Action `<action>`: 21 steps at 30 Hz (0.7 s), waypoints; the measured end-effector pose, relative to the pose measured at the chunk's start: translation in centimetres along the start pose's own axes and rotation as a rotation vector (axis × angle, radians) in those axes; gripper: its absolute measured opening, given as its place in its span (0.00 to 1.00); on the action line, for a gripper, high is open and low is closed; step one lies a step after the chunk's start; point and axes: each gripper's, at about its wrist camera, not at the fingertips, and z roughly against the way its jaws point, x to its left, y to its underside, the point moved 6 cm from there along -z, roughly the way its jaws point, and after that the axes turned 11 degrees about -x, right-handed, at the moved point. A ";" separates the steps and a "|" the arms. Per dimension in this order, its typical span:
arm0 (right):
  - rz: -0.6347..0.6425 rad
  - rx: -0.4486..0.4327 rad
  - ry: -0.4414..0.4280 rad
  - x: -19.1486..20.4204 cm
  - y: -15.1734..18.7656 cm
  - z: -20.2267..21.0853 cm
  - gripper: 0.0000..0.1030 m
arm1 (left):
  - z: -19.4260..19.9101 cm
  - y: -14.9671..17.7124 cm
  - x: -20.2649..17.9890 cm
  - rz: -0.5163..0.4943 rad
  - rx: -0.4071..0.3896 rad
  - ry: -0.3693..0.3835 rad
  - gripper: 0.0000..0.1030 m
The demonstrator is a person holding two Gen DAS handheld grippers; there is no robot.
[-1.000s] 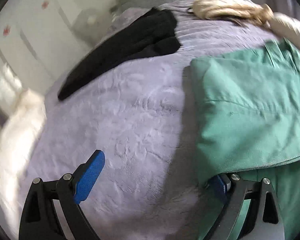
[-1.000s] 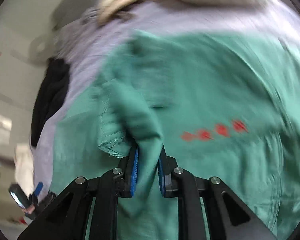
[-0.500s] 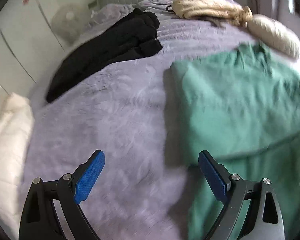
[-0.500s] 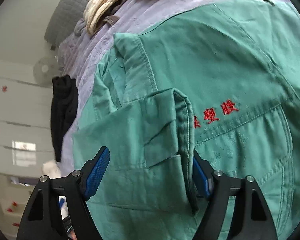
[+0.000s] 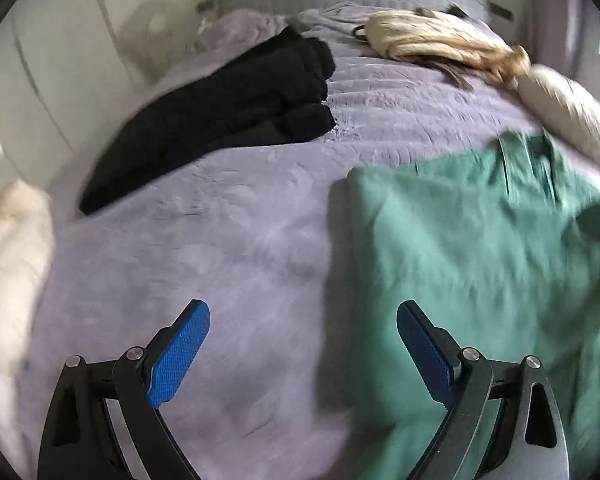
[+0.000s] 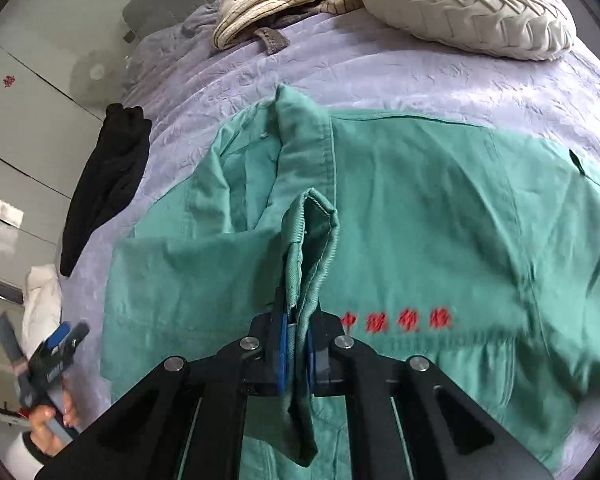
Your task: Fold large clothes
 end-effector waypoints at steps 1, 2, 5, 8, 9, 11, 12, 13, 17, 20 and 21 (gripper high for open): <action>-0.025 0.008 -0.009 -0.6 0.0 -0.5 0.08 | 0.6 0.6 0.2 -0.029 0.000 -0.008 0.93; -0.040 0.015 -0.010 -1.1 0.3 -0.7 0.08 | 1.3 1.5 0.2 -0.056 0.009 -0.013 0.93; -0.054 0.047 0.030 -3.3 1.6 -2.7 0.08 | 1.9 4.4 0.0 -0.109 0.068 -0.002 0.93; -0.104 0.050 0.010 -4.2 1.8 -3.1 0.08 | 1.3 5.6 -1.1 -0.121 0.093 0.027 0.93; -0.106 0.049 0.017 -4.1 1.8 -3.1 0.08 | 0.9 5.5 -1.6 -0.111 0.085 0.037 0.93; -0.057 0.051 0.052 -3.4 1.8 -3.1 0.09 | 0.0 4.8 -2.4 -0.088 0.065 0.043 0.93; -0.044 0.052 0.061 -3.3 1.8 -3.1 0.09 | -0.4 4.5 -2.5 -0.103 0.053 0.010 0.93; -0.032 0.053 0.071 -3.1 1.8 -3.1 0.09 | -0.7 4.1 -2.2 -0.140 0.031 -0.058 0.93; -0.044 0.036 0.076 -2.8 1.3 -2.5 0.10 | -0.7 2.4 0.1 -0.178 -0.053 -0.131 0.93; -0.010 0.023 0.071 -2.0 1.1 -2.5 0.10 | -0.6 2.8 0.3 -0.247 -0.061 -0.117 0.93; -0.005 0.029 0.079 -2.1 1.3 -2.9 0.10 | -0.6 3.3 -0.1 -0.296 -0.065 -0.118 0.93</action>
